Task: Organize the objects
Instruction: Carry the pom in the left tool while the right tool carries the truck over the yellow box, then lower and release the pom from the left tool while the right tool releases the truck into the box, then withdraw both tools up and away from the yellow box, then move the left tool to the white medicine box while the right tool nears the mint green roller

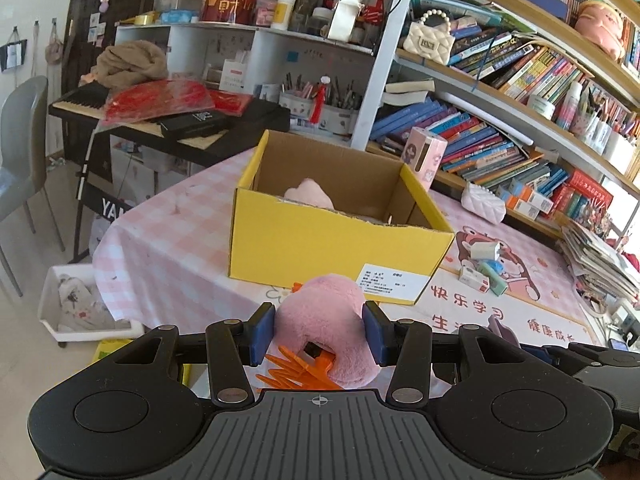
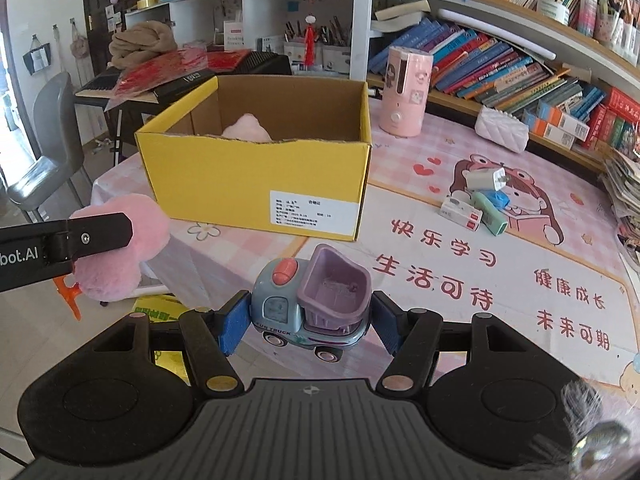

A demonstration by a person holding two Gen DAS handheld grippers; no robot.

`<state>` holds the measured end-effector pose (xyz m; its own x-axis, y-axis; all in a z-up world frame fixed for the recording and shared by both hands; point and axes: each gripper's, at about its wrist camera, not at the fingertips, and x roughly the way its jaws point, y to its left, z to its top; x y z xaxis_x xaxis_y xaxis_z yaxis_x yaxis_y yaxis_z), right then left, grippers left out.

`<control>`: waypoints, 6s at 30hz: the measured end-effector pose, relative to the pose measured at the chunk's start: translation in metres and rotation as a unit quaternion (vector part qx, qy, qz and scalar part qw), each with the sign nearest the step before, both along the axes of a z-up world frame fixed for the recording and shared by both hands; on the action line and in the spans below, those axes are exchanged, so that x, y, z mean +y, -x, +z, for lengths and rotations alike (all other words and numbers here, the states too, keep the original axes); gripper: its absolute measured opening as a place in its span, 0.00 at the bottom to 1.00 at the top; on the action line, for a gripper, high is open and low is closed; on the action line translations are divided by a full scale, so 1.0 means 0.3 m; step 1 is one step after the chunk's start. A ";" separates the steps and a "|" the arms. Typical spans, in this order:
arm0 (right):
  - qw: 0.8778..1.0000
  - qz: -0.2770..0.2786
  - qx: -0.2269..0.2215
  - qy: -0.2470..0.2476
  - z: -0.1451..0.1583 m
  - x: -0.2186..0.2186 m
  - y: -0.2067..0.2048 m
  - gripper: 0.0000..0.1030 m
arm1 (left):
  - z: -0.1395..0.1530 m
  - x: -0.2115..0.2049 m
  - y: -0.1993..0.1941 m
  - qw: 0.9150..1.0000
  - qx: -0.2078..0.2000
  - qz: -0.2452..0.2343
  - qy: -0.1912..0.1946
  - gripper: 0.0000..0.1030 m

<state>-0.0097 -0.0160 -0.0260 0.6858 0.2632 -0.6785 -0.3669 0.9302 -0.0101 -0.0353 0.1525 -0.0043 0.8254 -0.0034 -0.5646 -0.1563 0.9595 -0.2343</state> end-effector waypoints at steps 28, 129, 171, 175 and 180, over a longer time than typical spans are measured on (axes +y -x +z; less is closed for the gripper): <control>1.000 -0.002 -0.022 0.007 0.041 0.040 0.000 0.60 | 0.051 0.026 -0.007 0.999 -0.047 -0.017 -0.010 0.44; 0.998 0.017 -0.066 0.015 0.052 -0.019 -0.387 0.76 | 0.036 -0.054 -0.296 0.996 0.000 0.039 -0.077 0.80; 0.983 -0.181 -0.020 0.039 -0.054 -0.329 0.069 0.88 | -0.061 -0.303 -0.038 0.988 0.041 -0.122 -0.083 0.88; 0.979 -0.201 -0.017 0.039 -0.056 -0.390 0.053 0.88 | -0.063 -0.361 -0.073 0.985 0.042 -0.143 -0.085 0.88; 0.974 -0.222 -0.013 0.038 -0.056 -0.462 0.017 0.88 | -0.066 -0.439 -0.124 0.981 0.045 -0.166 -0.090 0.88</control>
